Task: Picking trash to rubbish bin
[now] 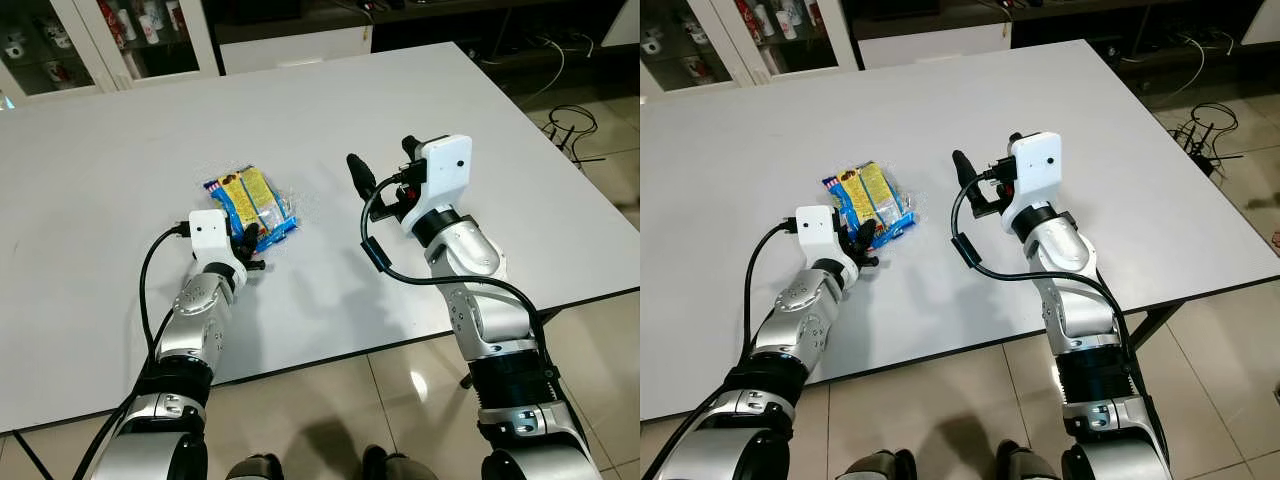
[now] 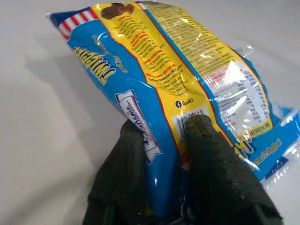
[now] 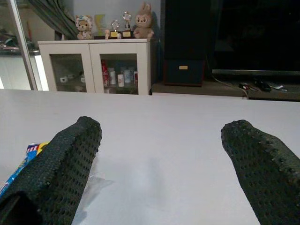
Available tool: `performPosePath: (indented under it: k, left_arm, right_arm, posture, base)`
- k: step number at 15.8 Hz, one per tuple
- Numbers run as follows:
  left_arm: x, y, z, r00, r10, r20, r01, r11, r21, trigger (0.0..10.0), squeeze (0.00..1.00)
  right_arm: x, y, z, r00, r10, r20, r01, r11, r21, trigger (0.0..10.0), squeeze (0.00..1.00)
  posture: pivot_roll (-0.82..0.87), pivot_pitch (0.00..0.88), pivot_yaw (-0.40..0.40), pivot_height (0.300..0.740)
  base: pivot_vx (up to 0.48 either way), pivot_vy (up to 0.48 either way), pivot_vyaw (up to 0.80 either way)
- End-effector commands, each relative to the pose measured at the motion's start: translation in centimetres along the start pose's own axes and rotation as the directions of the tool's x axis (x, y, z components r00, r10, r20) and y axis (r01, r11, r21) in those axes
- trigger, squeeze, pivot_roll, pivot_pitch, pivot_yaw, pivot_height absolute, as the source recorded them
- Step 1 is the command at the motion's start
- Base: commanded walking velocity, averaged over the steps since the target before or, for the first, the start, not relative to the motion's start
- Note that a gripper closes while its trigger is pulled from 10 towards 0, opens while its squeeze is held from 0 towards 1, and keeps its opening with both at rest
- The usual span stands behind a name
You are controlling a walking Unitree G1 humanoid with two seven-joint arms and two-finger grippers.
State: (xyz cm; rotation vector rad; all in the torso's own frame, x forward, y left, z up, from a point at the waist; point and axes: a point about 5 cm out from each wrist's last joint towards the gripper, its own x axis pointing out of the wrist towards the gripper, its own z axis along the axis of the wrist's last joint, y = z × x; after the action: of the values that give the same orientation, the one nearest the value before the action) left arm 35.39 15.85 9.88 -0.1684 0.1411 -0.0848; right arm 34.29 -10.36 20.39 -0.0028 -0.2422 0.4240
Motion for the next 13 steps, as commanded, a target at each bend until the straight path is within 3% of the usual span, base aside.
performPosePath:
  k: [1,6,8,13]
  left_arm:
    - [-0.2,0.2,-0.4,1.000,0.003,-0.008,-0.003,1.000,-0.001,0.0,0.00]
    - [-1.0,0.2,0.3,0.999,-0.023,0.047,0.022,1.000,0.015,0.0,0.00]
    - [-1.2,0.4,0.3,0.998,-0.019,0.051,0.018,1.000,0.016,0.0,0.00]
    - [-1.1,0.1,0.8,0.998,-0.024,0.062,0.023,1.000,0.015,0.0,0.00]
  right_arm:
    - [-0.1,0.3,0.0,1.000,0.010,-0.004,-0.010,1.000,0.004,10.0,0.00]
    - [-0.3,0.4,-1.0,0.995,0.051,-0.085,-0.049,0.998,0.035,10.0,0.00]
    - [-0.5,0.9,-2.3,0.980,0.100,-0.170,-0.095,0.995,0.036,10.0,0.00]
    - [-1.3,1.8,-3.3,0.945,0.210,-0.250,-0.206,0.978,0.043,10.0,0.00]
  posture:
    - [-0.13,0.154,0.063,0.740]
    - [-0.13,0.152,0.065,0.740]
    - [-0.12,0.151,0.062,0.740]
    - [-0.13,0.151,0.061,0.740]
  base:
    - [0.000,0.000,0.00]
    - [0.000,0.000,0.00]
    - [0.000,0.000,0.00]
    - [0.000,0.000,0.00]
